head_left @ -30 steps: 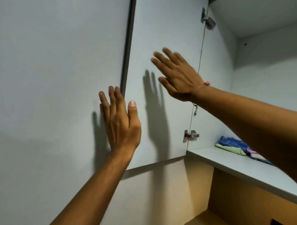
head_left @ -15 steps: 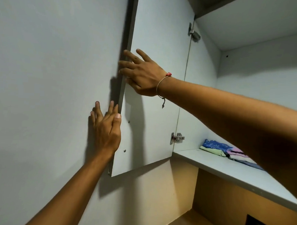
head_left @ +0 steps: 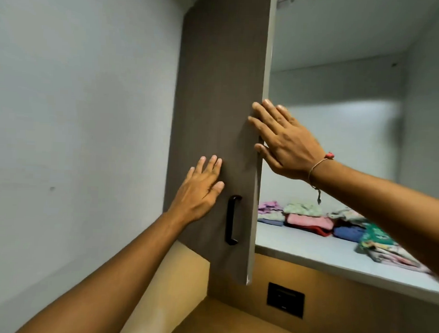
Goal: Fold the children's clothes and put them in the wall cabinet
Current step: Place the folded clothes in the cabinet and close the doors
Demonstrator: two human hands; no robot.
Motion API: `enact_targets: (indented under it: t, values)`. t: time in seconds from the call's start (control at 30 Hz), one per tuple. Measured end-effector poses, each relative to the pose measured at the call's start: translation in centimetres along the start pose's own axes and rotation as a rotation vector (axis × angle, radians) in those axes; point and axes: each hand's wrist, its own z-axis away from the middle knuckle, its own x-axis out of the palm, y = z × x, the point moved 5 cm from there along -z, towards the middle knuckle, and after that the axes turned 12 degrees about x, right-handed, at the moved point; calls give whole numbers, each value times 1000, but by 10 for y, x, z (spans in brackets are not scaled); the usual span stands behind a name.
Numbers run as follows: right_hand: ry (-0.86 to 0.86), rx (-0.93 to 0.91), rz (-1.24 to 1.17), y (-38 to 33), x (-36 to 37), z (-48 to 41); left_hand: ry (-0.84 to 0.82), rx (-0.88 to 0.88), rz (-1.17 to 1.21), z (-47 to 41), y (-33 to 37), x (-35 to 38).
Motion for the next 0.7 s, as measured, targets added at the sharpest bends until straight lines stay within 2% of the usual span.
enact_targets:
  t: [0.1, 0.17, 0.53, 0.7]
  values:
    - [-172, 120, 95, 35, 36, 16, -78, 20, -75, -26, 0, 41]
    - [-216, 172, 120, 43, 54, 19, -80, 4, -111, -34, -6, 58]
    - [-288, 359, 177, 58, 107, 27, -70, 62, -40, -49, -27, 100]
    - [-326, 422, 204, 53, 104, 28, -28, 126, -144, -49, -34, 91]
